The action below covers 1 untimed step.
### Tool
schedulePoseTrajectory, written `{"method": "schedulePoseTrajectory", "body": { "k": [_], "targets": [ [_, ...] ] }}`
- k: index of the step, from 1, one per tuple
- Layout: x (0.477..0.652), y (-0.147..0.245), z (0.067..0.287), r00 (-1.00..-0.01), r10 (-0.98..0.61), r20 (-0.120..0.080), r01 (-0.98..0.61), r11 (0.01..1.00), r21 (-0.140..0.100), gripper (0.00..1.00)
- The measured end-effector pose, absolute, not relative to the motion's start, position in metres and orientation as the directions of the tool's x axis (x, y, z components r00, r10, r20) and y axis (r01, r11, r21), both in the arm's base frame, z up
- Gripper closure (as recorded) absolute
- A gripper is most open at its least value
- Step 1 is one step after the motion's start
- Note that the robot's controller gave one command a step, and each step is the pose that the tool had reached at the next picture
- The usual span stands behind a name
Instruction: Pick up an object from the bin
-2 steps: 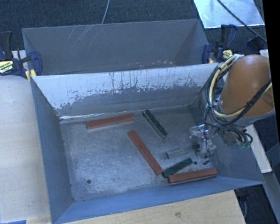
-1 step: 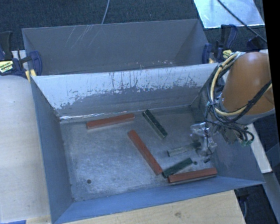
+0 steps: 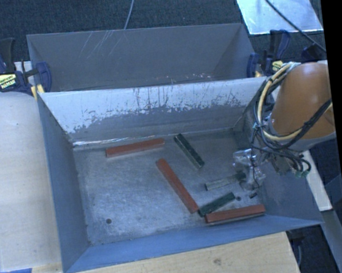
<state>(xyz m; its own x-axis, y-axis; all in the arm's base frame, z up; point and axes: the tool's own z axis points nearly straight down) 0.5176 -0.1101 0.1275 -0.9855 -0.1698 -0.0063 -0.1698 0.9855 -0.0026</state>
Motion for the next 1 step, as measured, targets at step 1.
{"method": "schedulePoseTrajectory", "body": {
  "k": [1],
  "targets": [
    [0.5173,-0.11,0.1309,-0.986,-0.17,-0.005,-0.17,0.986,-0.002,1.0]
  ]
}}
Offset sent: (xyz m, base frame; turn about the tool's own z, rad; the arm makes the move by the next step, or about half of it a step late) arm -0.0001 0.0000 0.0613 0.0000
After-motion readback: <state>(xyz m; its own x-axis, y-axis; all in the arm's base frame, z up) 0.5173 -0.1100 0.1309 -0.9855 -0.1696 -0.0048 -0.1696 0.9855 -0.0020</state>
